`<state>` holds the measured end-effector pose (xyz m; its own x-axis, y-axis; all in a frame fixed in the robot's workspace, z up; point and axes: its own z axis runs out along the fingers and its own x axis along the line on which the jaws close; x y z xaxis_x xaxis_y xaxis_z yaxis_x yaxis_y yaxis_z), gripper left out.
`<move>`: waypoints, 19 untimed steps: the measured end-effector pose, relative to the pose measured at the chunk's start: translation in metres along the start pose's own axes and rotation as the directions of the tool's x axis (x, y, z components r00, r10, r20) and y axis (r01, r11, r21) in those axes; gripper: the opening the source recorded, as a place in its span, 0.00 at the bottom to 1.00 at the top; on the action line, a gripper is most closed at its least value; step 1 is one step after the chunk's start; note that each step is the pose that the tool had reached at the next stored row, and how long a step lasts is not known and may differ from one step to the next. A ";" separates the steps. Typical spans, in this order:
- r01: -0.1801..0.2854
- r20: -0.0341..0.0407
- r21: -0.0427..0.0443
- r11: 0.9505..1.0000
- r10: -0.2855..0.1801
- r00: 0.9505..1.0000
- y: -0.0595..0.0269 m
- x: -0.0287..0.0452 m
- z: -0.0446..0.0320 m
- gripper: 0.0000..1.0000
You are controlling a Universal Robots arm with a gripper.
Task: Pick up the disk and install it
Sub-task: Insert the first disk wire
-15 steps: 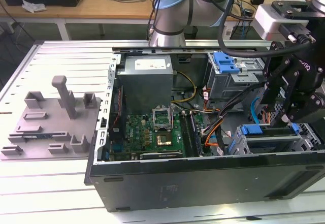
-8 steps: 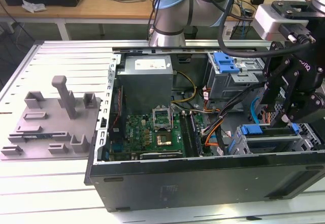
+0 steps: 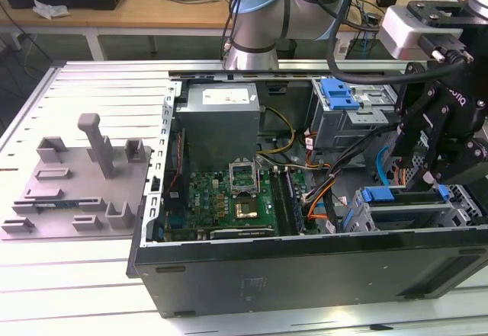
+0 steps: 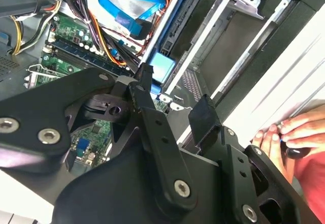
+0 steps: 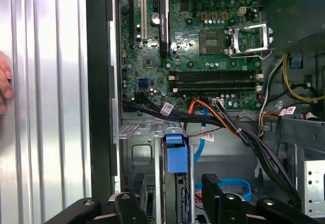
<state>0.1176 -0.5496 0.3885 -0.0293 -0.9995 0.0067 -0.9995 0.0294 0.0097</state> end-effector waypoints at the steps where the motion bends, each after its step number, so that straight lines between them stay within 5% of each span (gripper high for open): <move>1: 0.000 -0.007 0.000 1.000 0.000 1.000 0.0000 0.0000 -0.0002 0.56; 6: -0.001 -0.059 -0.002 1.000 0.001 0.998 -0.0001 -0.0030 -0.0036 0.56; 7: -0.001 -0.078 -0.004 1.000 0.001 0.997 -0.0003 -0.0056 -0.0045 0.56; 9: -0.002 -0.126 -0.007 1.000 0.001 0.992 -0.0012 -0.0178 -0.0058 0.56; 13: -0.002 -0.175 -0.007 1.000 0.001 0.985 -0.0016 -0.0360 -0.0063 0.56; 15: -0.003 -0.205 -0.007 1.000 0.001 0.979 -0.0023 -0.0504 -0.0065 0.56; 19: -0.004 -0.241 -0.009 1.000 0.001 0.970 -0.0045 -0.0736 -0.0068 0.56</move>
<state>0.1244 -0.4761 0.3947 -0.0274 -0.9684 0.2478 -0.9993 0.0330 0.0183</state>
